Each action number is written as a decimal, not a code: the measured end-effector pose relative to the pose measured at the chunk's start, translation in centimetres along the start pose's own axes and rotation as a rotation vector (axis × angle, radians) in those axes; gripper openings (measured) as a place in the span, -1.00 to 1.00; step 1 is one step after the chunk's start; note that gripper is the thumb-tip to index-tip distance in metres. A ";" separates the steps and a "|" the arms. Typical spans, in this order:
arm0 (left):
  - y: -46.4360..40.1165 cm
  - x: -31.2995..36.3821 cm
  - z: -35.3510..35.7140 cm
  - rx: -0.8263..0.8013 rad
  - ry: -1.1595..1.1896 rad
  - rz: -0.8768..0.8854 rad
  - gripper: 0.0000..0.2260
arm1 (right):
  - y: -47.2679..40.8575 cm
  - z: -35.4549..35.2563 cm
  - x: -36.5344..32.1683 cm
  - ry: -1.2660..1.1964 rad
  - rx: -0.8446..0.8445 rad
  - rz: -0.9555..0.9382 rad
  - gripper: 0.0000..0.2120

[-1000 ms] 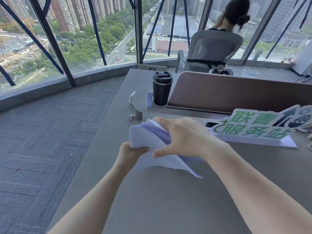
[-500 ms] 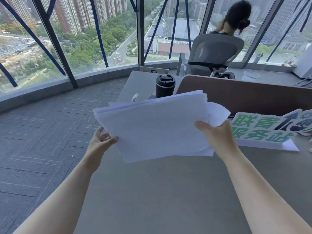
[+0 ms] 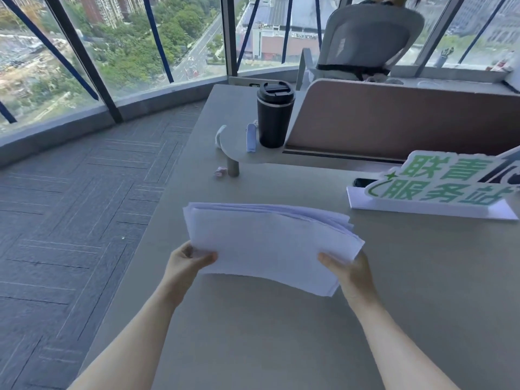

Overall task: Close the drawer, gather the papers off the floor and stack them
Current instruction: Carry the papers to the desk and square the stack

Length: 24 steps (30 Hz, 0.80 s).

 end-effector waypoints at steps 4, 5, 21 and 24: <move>0.6 -2.0 1.3 0.019 0.034 -0.075 -0.76 | 0.1 1.2 1.2 -0.067 -0.009 0.014 -0.72; 0.8 -2.5 1.3 0.046 0.049 -0.092 -0.76 | 0.2 1.4 1.5 -0.072 -0.004 0.015 -0.72; -4.1 5.6 -8.6 0.226 -0.204 0.017 -0.84 | -4.6 11.3 1.6 0.359 -0.131 0.095 -0.95; -5.9 4.5 -11.1 0.266 -0.343 -0.046 -0.84 | -5.7 14.8 3.3 0.380 -0.180 0.160 -0.91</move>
Point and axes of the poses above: each hand's wrist, its own y-axis away from the middle knuckle, its own z-axis out of the palm, x = y × z, the point moved 10 cm from there along -y, towards the middle knuckle, and after that the axes turned 3 degrees about -z, right-handed, at the moved point
